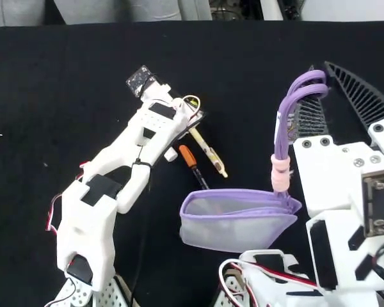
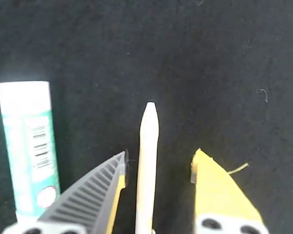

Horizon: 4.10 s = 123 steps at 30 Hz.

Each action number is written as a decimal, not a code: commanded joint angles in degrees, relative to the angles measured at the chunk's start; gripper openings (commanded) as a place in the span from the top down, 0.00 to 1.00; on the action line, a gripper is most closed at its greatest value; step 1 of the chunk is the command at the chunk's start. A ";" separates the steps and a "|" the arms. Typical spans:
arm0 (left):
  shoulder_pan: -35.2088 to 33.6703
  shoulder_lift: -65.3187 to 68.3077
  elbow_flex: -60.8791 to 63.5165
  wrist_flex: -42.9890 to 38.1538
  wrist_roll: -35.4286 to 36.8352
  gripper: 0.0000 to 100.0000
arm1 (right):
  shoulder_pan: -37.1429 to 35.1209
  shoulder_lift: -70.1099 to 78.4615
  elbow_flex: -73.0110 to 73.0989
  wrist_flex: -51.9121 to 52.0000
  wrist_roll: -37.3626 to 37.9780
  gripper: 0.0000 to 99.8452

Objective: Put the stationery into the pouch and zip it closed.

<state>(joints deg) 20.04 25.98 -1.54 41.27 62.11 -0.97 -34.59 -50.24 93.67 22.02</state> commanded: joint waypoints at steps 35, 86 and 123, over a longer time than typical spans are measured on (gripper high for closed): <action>-13.05 -37.98 -8.40 9.32 -8.62 0.97 | 0.88 -0.48 0.40 0.26 0.53 0.99; 20.88 -108.40 38.55 -16.26 -29.10 0.97 | 0.88 -0.48 0.57 0.18 0.62 0.99; 40.75 -108.22 52.44 -9.67 -43.08 0.79 | 0.88 -0.48 0.66 0.35 3.16 0.99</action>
<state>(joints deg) 58.46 -81.98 54.81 26.59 18.42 -0.97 -34.59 -50.24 93.93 24.66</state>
